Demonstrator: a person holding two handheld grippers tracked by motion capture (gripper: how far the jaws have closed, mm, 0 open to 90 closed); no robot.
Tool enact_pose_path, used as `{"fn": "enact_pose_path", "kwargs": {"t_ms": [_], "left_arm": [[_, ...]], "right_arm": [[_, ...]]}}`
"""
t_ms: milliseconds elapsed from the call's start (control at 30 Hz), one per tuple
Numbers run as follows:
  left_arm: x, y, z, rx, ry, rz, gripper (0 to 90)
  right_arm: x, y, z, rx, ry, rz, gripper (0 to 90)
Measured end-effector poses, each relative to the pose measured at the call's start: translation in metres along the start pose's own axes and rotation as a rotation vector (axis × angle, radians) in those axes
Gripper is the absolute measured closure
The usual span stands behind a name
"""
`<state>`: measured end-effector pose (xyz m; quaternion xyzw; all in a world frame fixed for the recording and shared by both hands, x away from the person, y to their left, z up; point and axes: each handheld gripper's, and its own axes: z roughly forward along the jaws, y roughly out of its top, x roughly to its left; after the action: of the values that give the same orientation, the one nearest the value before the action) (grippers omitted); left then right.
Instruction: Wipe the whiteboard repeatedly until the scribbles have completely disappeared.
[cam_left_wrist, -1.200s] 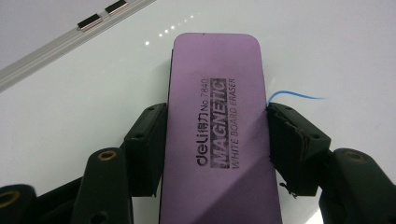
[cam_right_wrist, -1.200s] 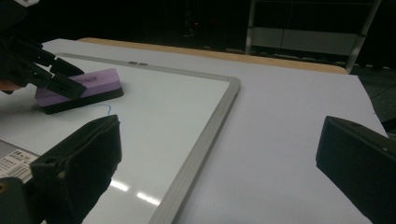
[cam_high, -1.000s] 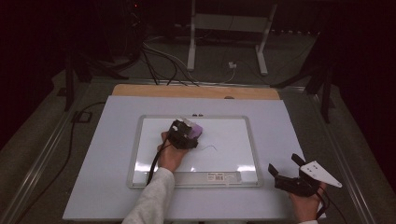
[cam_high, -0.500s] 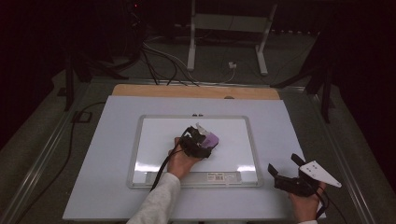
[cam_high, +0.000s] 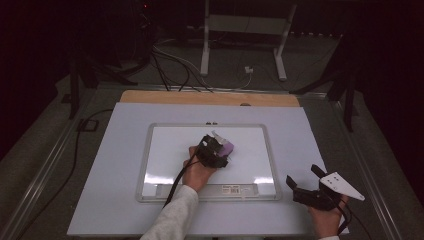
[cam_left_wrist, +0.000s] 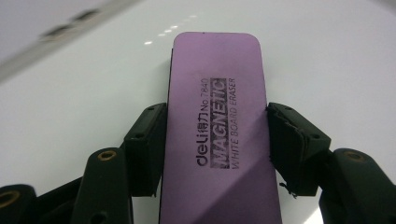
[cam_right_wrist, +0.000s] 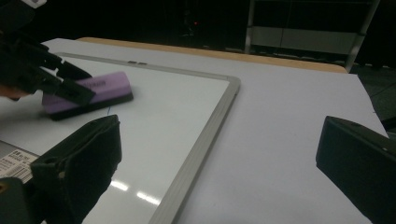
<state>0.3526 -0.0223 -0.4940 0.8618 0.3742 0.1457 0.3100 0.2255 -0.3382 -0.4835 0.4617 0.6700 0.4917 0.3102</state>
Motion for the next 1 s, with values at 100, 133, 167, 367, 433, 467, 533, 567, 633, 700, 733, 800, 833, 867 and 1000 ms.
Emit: {"fn": "enact_pose_path", "kwargs": {"t_ms": [100,133,167,367,433,467,533,567,633,700,733,800,833,867,1000], "left_arm": [[-0.012,0.001,0.0,-0.009,-0.011,0.048,42.0],[-0.012,0.001,0.0,-0.009,-0.01,0.053,42.0],[-0.01,0.001,0.0,-0.005,-0.012,0.049,42.0],[0.018,0.0,-0.002,0.021,0.137,0.0,42.1],[0.032,-0.002,-0.004,0.03,0.16,-0.056,42.0],[0.037,-0.003,-0.004,0.03,0.167,-0.078,42.0],[0.039,-0.003,-0.004,0.029,0.166,-0.096,42.0],[0.036,-0.002,-0.004,0.033,0.183,-0.08,42.0],[0.029,-0.001,-0.002,0.021,0.162,-0.07,42.0],[0.021,0.001,0.0,0.017,0.152,-0.052,42.0],[0.016,0.002,0.001,0.014,0.138,-0.047,42.0],[0.006,0.004,0.002,0.011,0.111,-0.024,42.0],[0.002,0.004,0.002,0.01,0.082,-0.021,42.0],[-0.003,0.005,0.003,0.006,0.051,-0.02,42.0],[-0.022,0.006,0.003,0.0,-0.029,0.028,42.0]], "right_arm": [[-0.001,0.0,0.0,0.001,-0.001,0.002,0.6],[-0.001,0.0,0.0,0.001,-0.001,0.002,0.6],[-0.001,0.0,0.0,0.0,-0.001,0.001,0.6],[-0.003,0.0,-0.002,-0.005,-0.005,0.006,0.6],[-0.003,0.0,-0.002,-0.006,-0.006,0.009,0.6],[-0.003,0.0,-0.002,-0.005,-0.006,0.01,0.6],[-0.003,0.0,-0.001,-0.003,-0.006,0.007,0.6],[-0.003,0.0,-0.001,-0.003,-0.005,0.007,0.6],[-0.002,0.0,-0.001,-0.002,-0.003,0.004,0.6],[-0.001,0.0,-0.001,-0.001,-0.002,0.003,0.6],[-0.001,0.0,-0.001,-0.001,-0.002,0.003,0.6],[-0.001,0.0,-0.001,-0.002,-0.002,0.003,0.6],[-0.001,0.0,-0.001,-0.001,-0.003,0.003,0.6],[-0.002,0.0,-0.001,-0.001,-0.003,0.004,0.6],[-0.002,0.0,-0.001,-0.002,-0.004,0.006,0.6]]}}
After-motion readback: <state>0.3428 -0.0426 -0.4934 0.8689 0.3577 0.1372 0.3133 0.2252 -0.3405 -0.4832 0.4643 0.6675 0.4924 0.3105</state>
